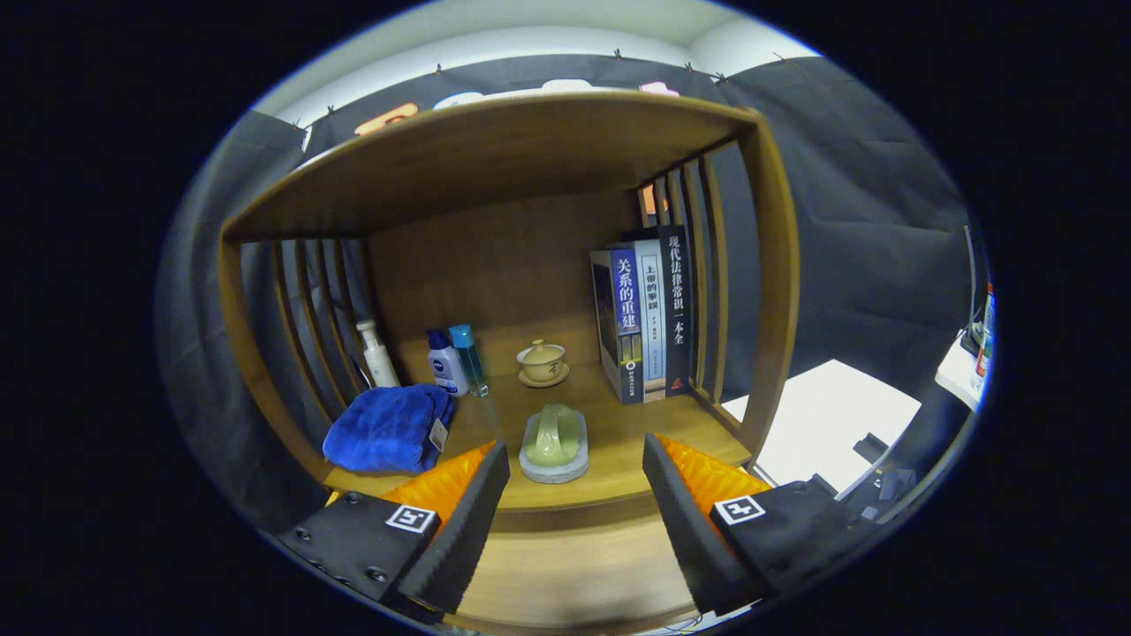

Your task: Pull open the drawer, take out the items inside it, and place them on the countertop above the cabinet.

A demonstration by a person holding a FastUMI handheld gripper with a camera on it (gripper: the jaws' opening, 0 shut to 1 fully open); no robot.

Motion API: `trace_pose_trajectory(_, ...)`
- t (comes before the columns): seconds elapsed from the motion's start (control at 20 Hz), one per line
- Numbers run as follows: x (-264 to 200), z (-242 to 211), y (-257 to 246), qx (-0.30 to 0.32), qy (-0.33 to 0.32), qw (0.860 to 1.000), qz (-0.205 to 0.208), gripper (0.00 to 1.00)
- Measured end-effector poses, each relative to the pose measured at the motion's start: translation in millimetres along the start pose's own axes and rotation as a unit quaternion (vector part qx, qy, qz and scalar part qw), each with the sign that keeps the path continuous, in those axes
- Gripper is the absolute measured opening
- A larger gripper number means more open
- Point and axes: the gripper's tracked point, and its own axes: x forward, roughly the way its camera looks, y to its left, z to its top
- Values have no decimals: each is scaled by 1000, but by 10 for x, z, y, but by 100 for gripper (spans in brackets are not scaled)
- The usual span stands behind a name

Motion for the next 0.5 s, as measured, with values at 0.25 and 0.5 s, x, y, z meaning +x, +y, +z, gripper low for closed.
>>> trace_pose_trajectory(0.25, -399, -183, -337, -18, -40, 999, -11, 99)
trace_pose_trajectory(0.5, -909, -429, -632, 21, -62, 998, -13, 99)
